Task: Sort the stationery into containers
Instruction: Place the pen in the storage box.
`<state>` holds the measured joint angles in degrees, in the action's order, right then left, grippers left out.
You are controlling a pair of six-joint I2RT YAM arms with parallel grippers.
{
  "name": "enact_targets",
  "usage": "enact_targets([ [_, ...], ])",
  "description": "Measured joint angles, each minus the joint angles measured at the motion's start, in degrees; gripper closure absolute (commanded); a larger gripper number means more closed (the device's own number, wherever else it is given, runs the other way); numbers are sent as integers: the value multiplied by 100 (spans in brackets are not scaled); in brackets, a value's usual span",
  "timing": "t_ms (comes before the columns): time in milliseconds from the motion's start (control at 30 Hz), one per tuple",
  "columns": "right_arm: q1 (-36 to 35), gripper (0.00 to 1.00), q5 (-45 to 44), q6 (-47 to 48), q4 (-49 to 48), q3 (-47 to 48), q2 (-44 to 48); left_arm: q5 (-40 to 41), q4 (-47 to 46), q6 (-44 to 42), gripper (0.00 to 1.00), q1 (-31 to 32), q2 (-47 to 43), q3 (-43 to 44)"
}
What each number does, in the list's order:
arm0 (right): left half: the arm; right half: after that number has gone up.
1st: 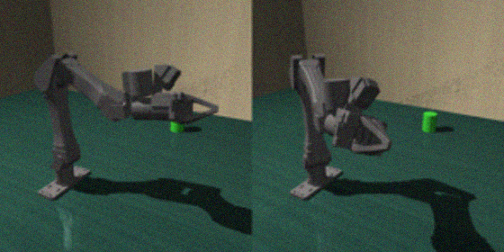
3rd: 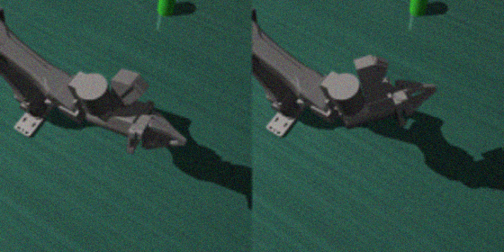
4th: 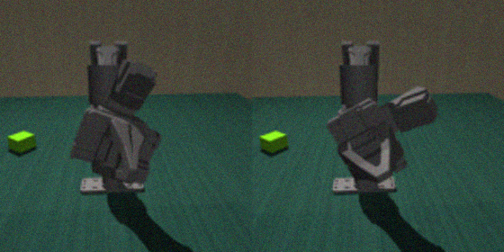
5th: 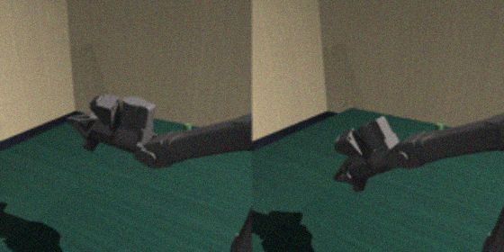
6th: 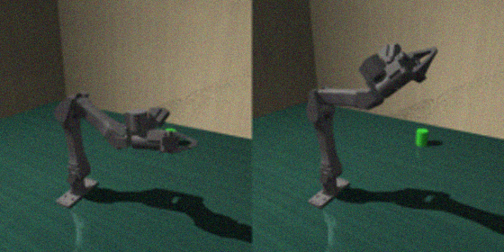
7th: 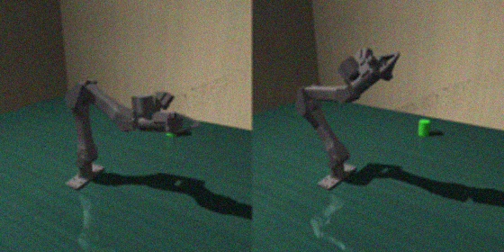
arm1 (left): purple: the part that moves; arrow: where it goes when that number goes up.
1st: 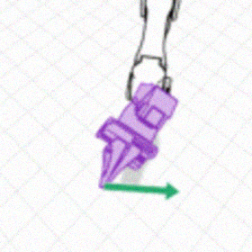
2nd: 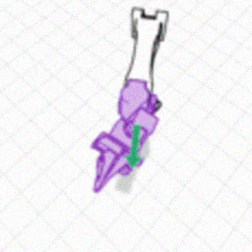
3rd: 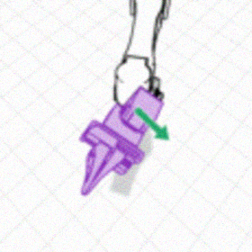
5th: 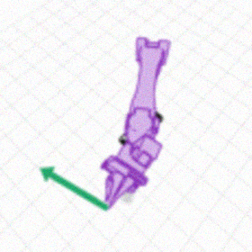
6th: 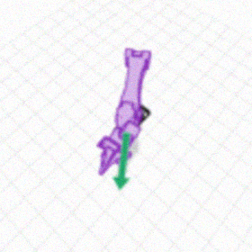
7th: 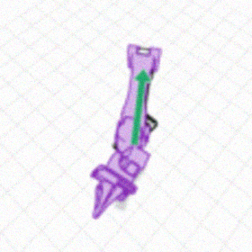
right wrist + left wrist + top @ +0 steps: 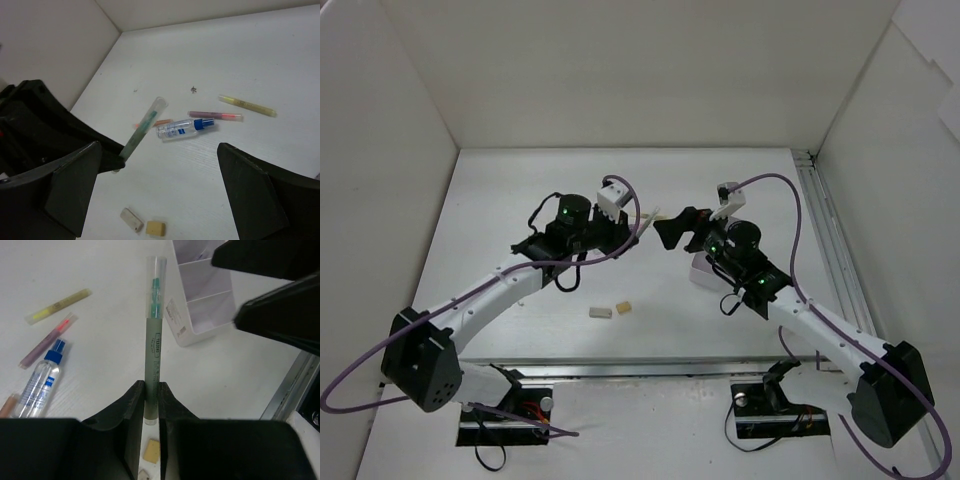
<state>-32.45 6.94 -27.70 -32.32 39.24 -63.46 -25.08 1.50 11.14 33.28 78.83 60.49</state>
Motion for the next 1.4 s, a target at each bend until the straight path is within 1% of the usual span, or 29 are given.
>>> enact_targets([
  [100,-2,2,-247,-310,-74,-116,-2,234,-94,-4,100,271,-256,0],
  [167,-2,4,-363,-494,-90,-168,-15,376,-192,-17,100,442,-382,0],
  [267,-20,9,-439,-686,-101,-179,-70,595,-271,-52,100,651,-417,0],
  [300,-24,13,-452,-715,-103,-179,-87,678,-273,-63,100,704,-389,0],
  [367,-50,16,-459,-767,-116,-177,-140,745,-275,-68,100,730,-304,2],
  [400,-63,21,-459,-787,-120,-175,-177,769,-275,-74,100,754,-245,4],
  [433,-74,23,-461,-798,-131,-175,-214,778,-273,-87,100,785,-188,4],
  [500,-103,25,-463,-835,-131,-175,-282,822,-269,-122,100,870,-68,4],
  [567,-103,25,-461,-848,-129,-175,-308,852,-262,-155,100,935,11,4],
  [600,-103,27,-463,-855,-131,-175,-308,857,-262,-170,100,957,22,4],
  [633,-103,33,-466,-857,-140,-175,-306,868,-260,-177,100,981,24,4],
  [667,-103,45,-470,-855,-142,-175,-306,866,-262,-184,100,986,22,13],
  [700,-103,54,-479,-848,-140,-175,-306,863,-273,-192,100,988,22,24],
  [767,-103,67,-511,-898,-146,-175,-306,848,-286,-197,100,986,20,26],
  [867,-103,75,-520,-946,-168,-175,-306,839,-293,-203,100,992,17,26],
  [967,-107,80,-516,-964,-205,-175,-297,841,-291,-232,100,1034,13,26],
  [1033,-127,88,-507,-988,-229,-173,-273,824,-293,-275,100,1049,11,26],
  [1067,-146,100,-498,-1003,-254,-164,-256,798,-293,-297,100,1051,9,26],
  [1133,-173,100,-498,-968,-262,-146,-221,754,-308,-337,100,1056,-11,26],
  [1167,-173,100,-492,-960,-264,-142,-201,739,-310,-352,88,1056,-24,26],
  [1200,-173,100,-481,-955,-264,-142,-181,723,-308,-378,58,1056,-33,26],
  [1233,-175,100,-476,-918,-264,-142,-157,684,-282,-459,33,1056,-35,42],
  [1267,-173,100,-525,-852,-258,-140,-133,649,-188,-496,1,1064,-35,87],
  [1400,-170,100,-820,-472,-118,-129,15,710,153,-560,0,1093,-35,361],
])
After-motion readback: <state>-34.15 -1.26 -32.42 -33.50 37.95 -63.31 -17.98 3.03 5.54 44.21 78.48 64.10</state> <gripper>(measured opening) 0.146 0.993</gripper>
